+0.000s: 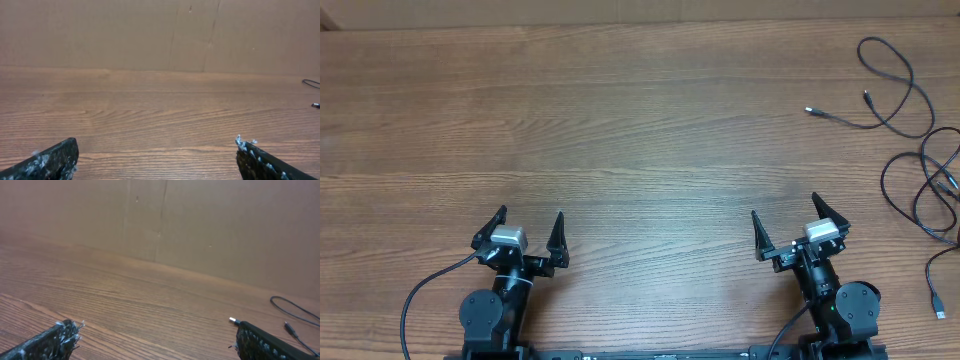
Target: Untangle cables
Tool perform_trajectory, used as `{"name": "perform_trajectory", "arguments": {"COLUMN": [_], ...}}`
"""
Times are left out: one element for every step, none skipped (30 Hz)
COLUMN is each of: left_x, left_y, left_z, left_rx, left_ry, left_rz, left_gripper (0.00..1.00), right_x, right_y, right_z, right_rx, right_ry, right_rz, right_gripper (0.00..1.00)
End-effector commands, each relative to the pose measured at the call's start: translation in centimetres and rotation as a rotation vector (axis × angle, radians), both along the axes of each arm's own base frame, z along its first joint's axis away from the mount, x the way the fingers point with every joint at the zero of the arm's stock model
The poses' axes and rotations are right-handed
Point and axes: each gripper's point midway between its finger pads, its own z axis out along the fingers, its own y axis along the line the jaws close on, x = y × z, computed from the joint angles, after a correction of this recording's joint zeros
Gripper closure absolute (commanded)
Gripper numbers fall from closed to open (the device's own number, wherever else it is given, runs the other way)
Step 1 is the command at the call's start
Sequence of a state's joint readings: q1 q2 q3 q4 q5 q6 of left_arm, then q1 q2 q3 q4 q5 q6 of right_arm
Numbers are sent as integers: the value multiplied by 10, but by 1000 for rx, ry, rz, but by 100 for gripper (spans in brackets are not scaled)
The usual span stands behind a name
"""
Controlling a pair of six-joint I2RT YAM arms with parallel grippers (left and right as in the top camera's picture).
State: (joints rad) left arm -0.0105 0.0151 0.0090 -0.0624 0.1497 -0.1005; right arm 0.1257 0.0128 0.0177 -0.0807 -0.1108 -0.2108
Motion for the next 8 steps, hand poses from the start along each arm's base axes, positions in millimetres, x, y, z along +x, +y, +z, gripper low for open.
{"name": "perform_trajectory", "arguments": {"left_x": [0, 0, 0, 0, 0, 0, 0, 0], "left_y": [2, 2, 2, 2, 2, 2, 2, 2], "left_z": [0, 0, 0, 0, 0, 0, 0, 0], "left_rx": [15, 15, 15, 15, 15, 15, 15, 15], "left_ry": [-7, -7, -7, -7, -7, -7, -7, -7], "left_rz": [7, 7, 7, 7, 7, 7, 7, 7], "left_gripper": [1, 0, 0, 0, 1, 1, 1, 0], "right_x": [1, 1, 1, 1, 1, 1, 1, 1], "right_y": [-3, -3, -3, -3, -3, -3, -3, -3], "right_z": [-1, -1, -1, -1, -1, -1, -1, -1], "right_rx": [-3, -3, -3, -3, -3, -3, -3, -3], "right_ry": [-5, -5, -5, -5, -5, -5, -5, -5], "right_rz": [-16, -16, -16, -16, -16, -16, -16, -16], "right_gripper": [0, 0, 0, 0, 0, 0, 0, 0]}}
